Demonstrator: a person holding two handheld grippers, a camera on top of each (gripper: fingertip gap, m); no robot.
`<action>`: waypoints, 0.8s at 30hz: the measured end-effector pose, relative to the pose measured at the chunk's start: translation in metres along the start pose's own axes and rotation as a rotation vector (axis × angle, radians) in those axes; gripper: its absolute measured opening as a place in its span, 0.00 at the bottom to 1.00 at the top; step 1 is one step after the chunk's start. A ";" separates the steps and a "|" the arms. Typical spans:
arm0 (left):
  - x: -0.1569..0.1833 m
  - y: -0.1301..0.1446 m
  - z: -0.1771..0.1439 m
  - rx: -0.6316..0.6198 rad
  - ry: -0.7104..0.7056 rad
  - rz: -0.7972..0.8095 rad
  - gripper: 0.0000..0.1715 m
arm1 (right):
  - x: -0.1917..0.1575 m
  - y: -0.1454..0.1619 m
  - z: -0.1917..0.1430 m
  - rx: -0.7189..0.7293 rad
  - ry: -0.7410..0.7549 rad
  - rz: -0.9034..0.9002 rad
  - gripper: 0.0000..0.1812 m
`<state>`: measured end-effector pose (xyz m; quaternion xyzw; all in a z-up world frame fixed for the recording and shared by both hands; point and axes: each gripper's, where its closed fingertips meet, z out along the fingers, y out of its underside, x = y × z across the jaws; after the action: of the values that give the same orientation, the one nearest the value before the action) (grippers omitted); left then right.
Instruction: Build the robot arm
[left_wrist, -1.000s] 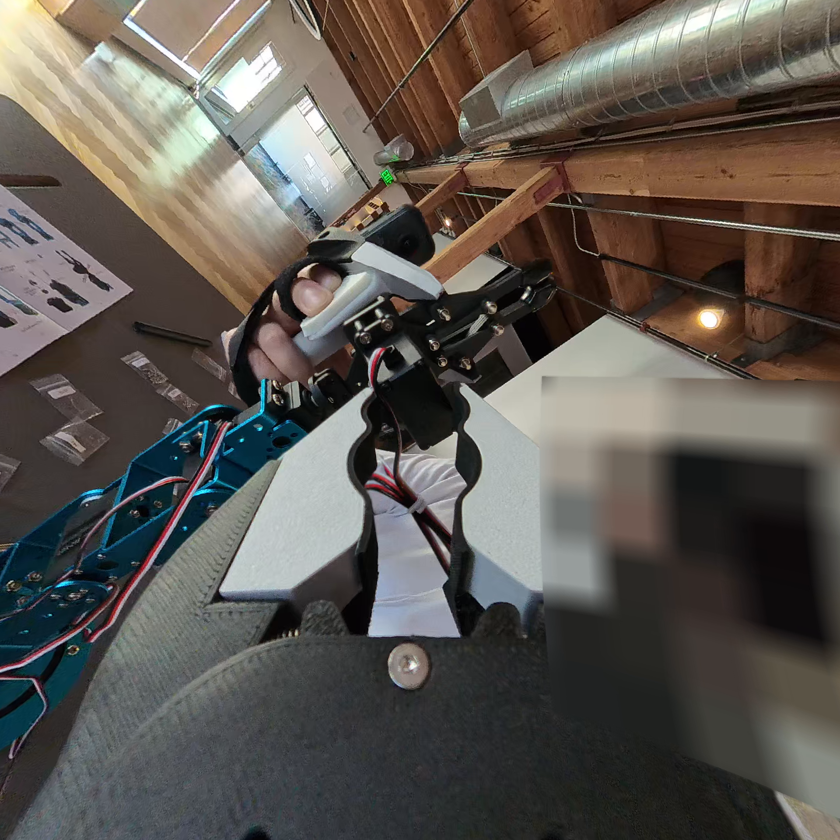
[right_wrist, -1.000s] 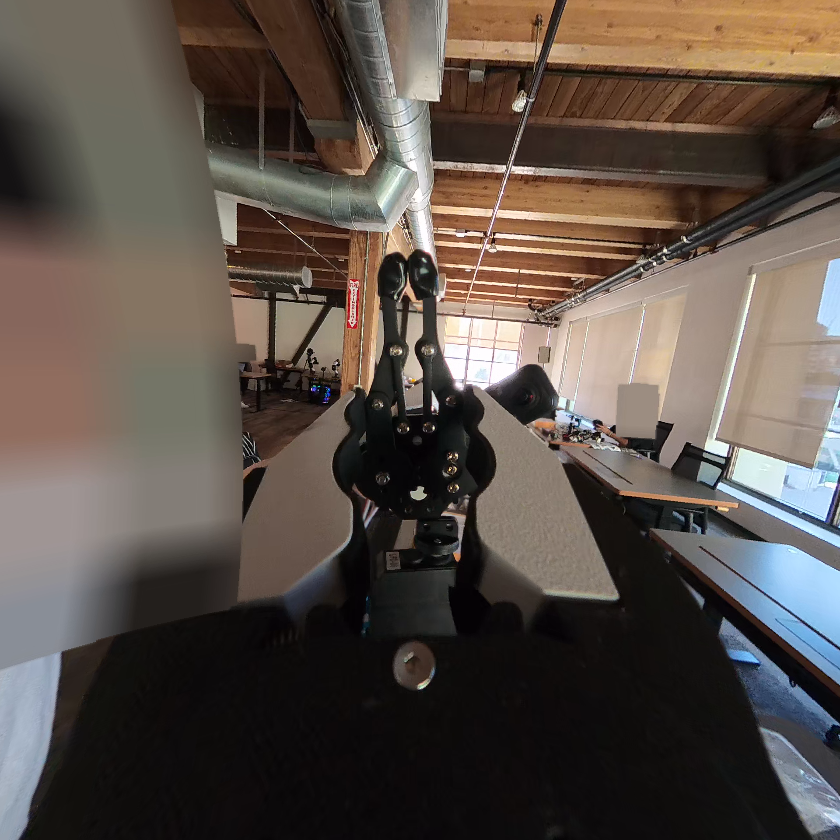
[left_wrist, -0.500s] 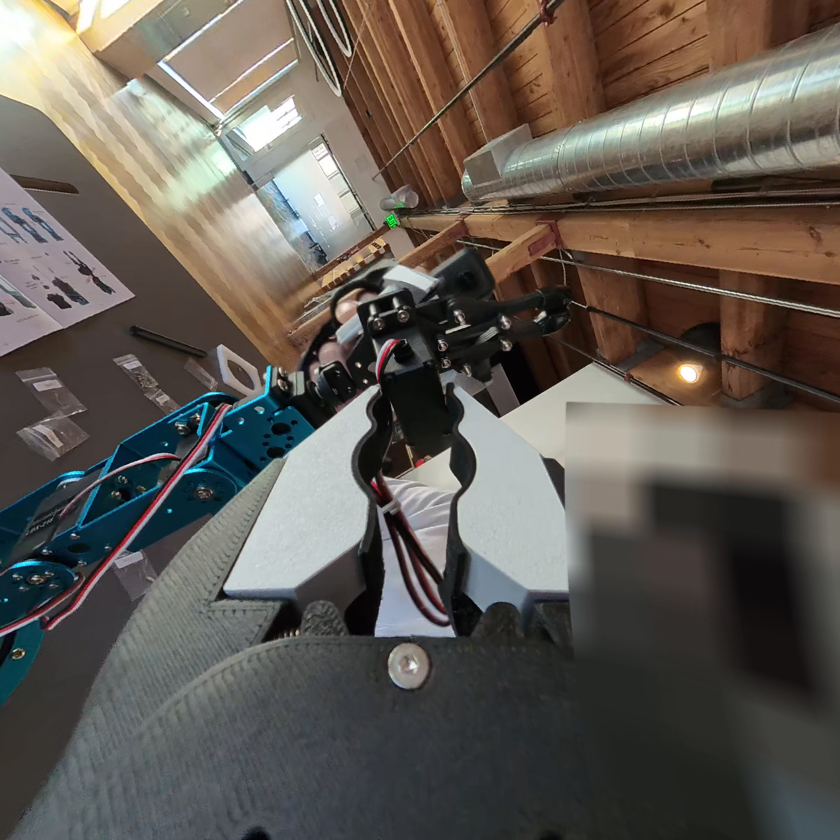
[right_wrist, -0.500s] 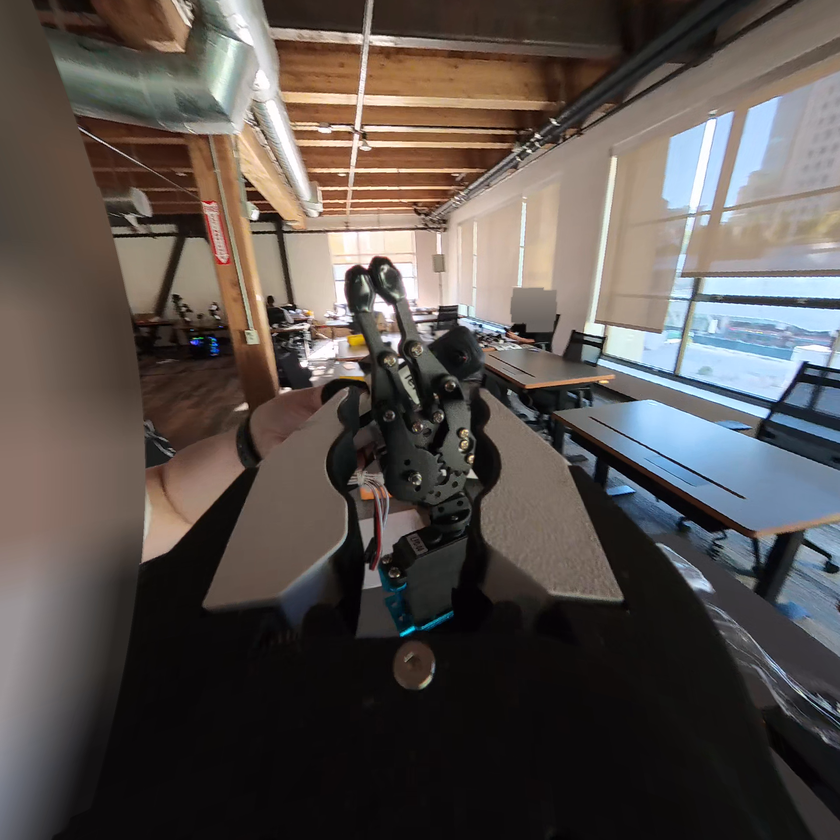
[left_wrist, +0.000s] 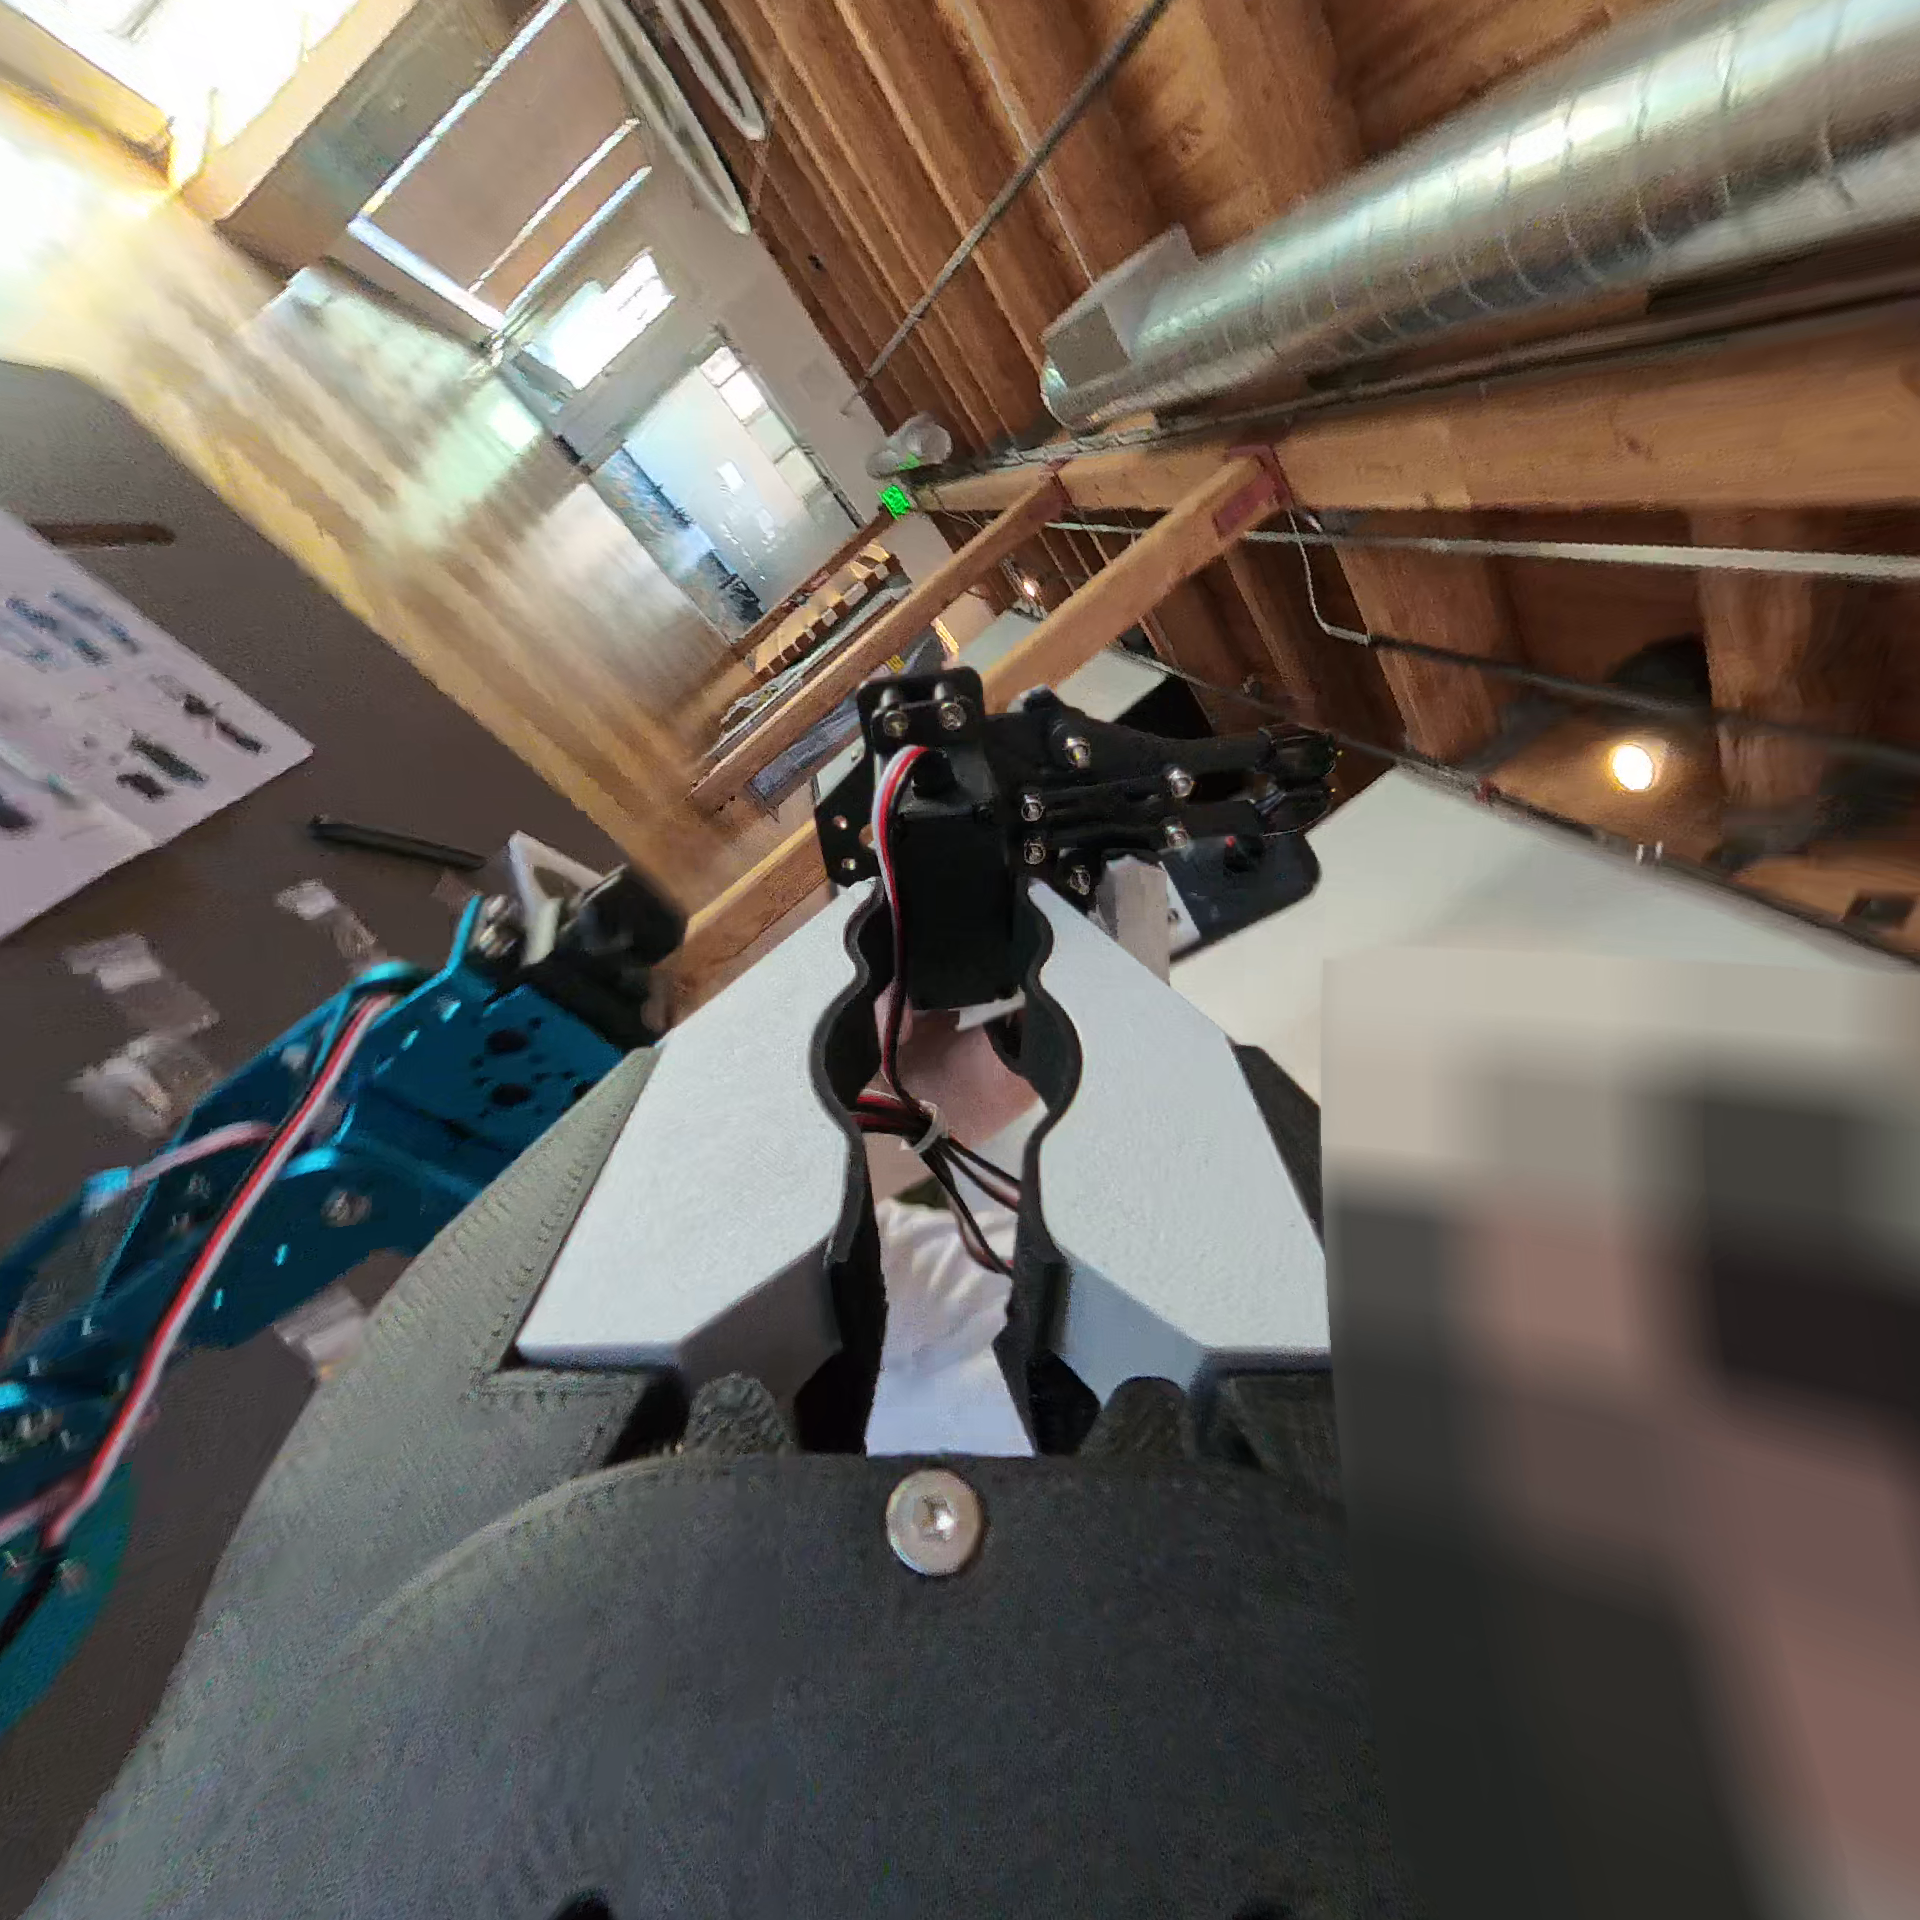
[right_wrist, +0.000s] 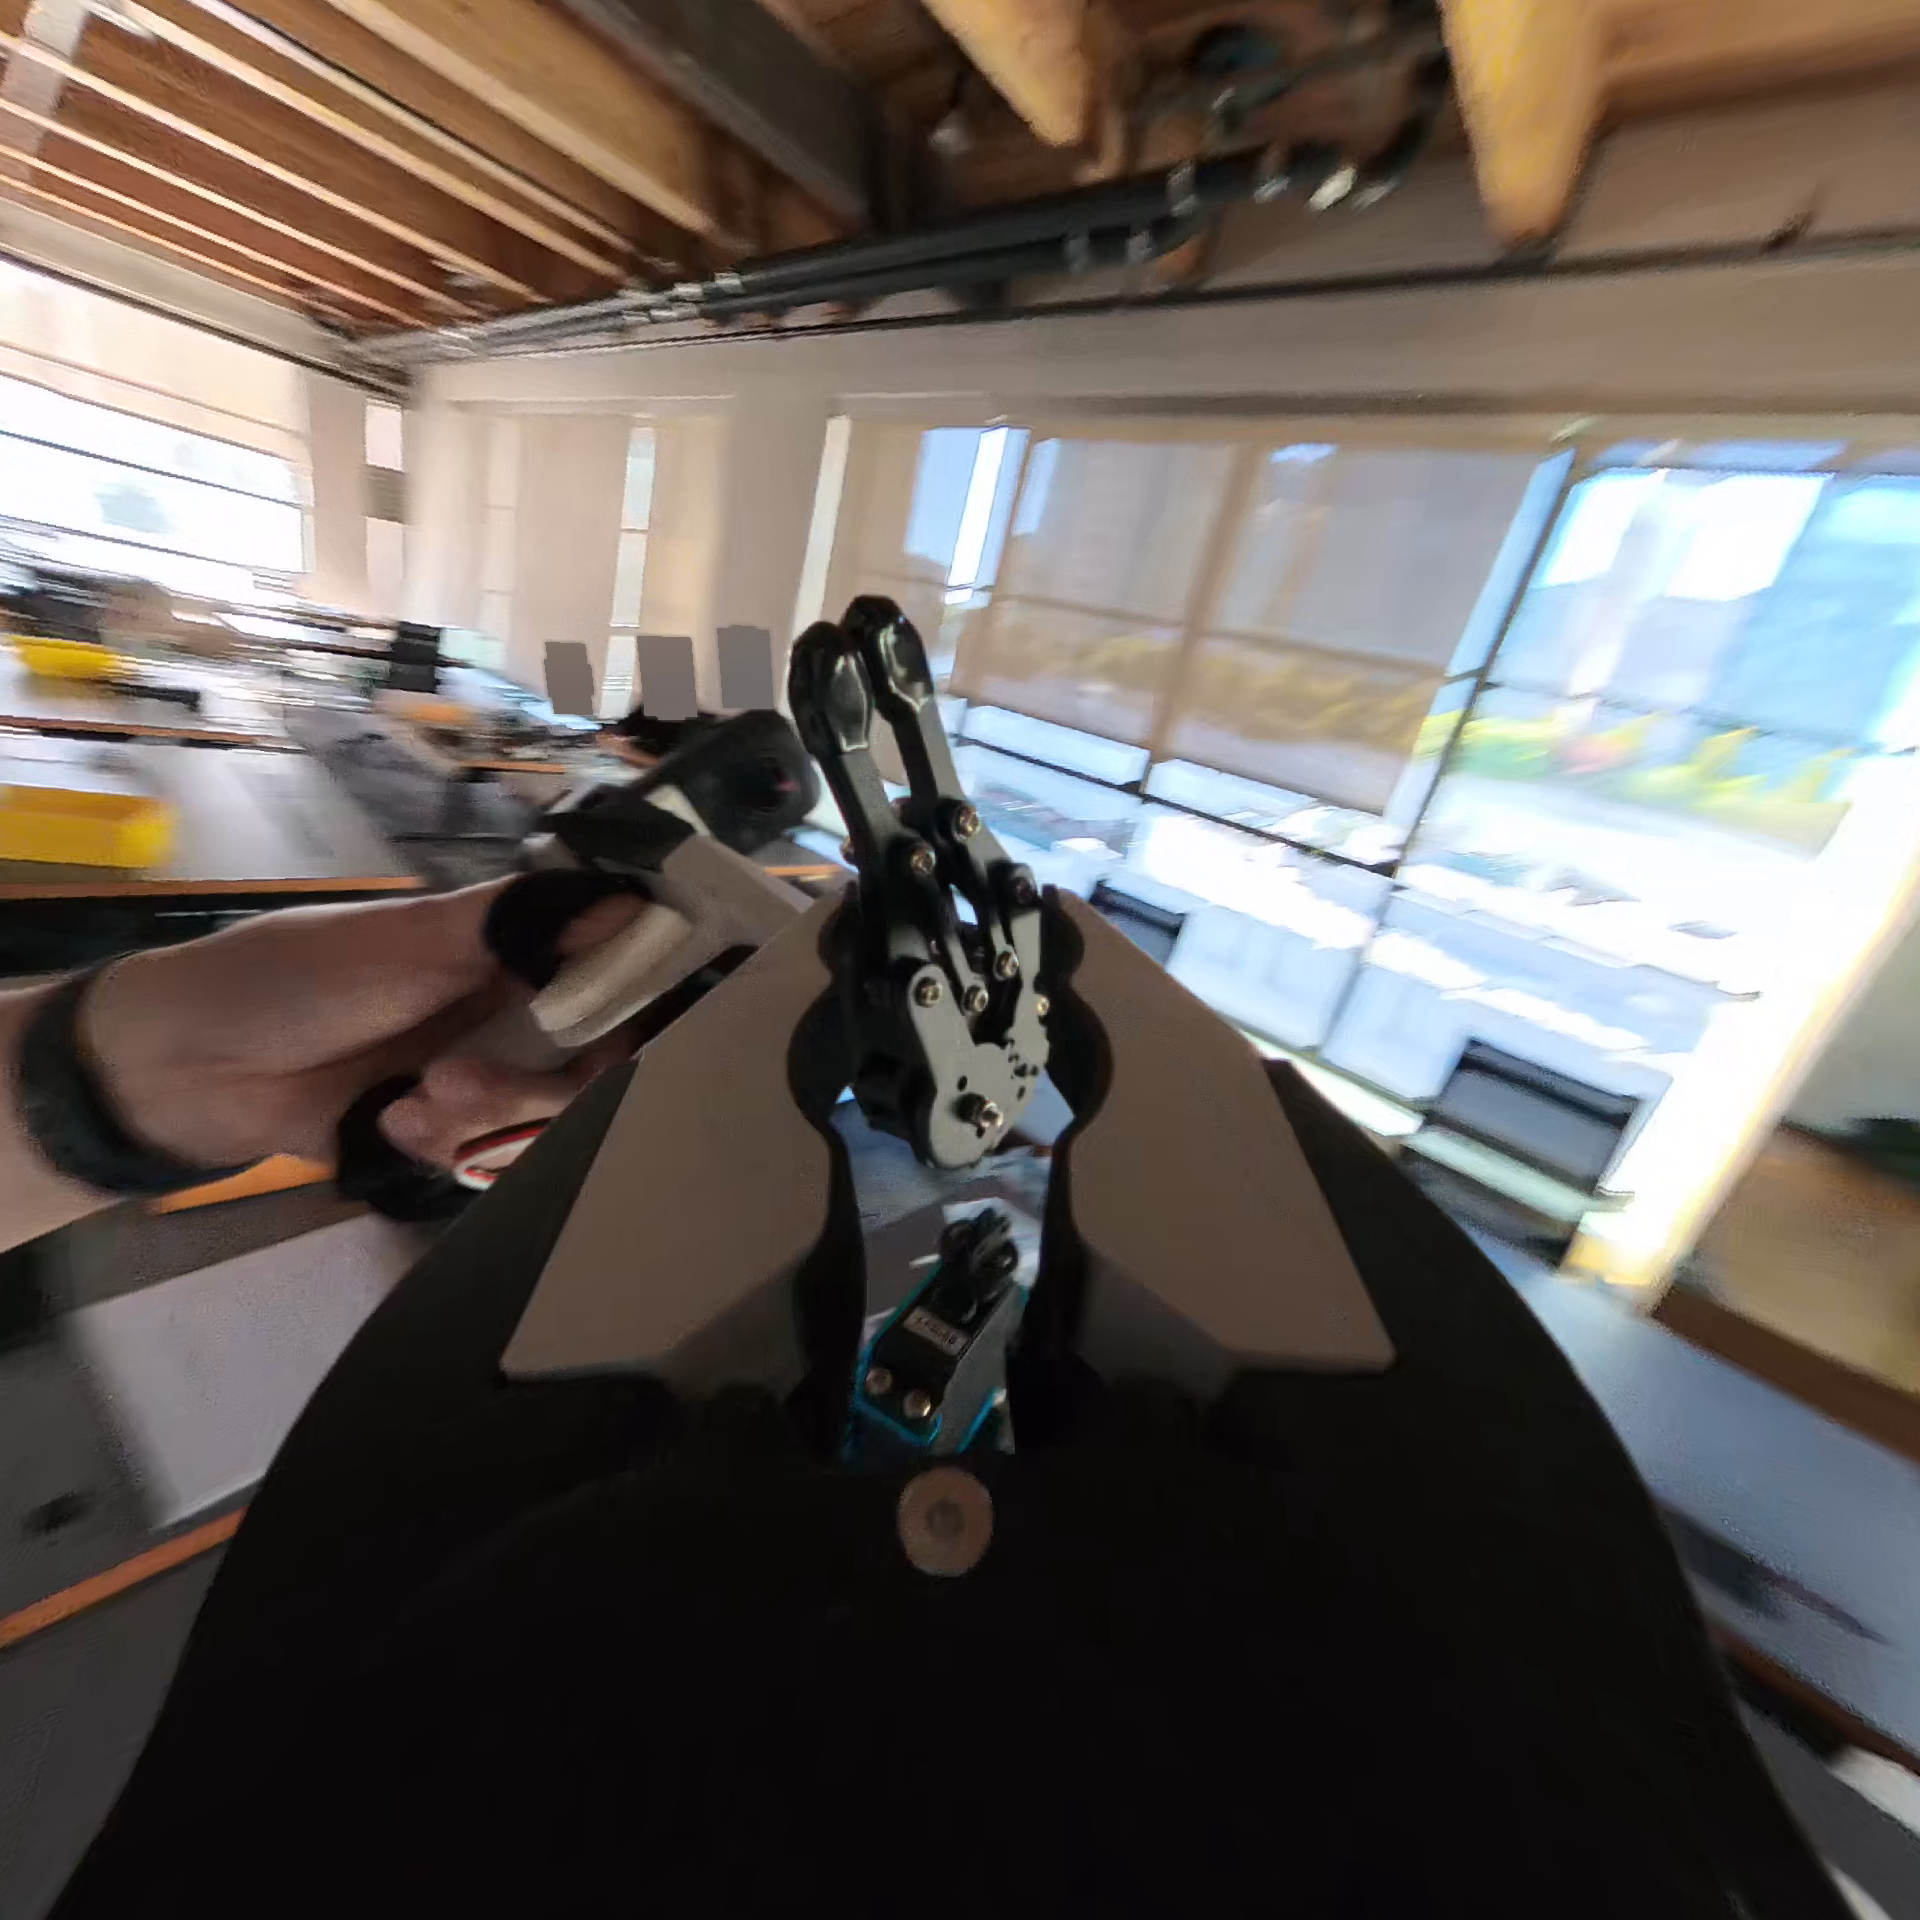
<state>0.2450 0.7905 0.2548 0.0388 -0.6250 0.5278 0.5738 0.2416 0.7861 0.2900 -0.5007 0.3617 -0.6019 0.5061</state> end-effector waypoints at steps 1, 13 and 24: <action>0.008 -0.004 0.001 0.004 0.019 0.063 0.12 | 0.001 -0.008 0.000 0.009 0.096 -0.070 0.15; 0.032 -0.006 -0.023 0.202 0.189 0.183 0.12 | -0.025 -0.015 0.002 -0.003 0.490 -0.069 0.20; 0.069 0.018 -0.019 0.388 0.142 0.329 0.11 | -0.042 -0.042 -0.014 0.108 0.565 -0.241 0.11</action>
<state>0.2232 0.8504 0.2921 0.0086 -0.4682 0.7254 0.5045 0.2169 0.8353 0.3161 -0.3253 0.3936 -0.7913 0.3363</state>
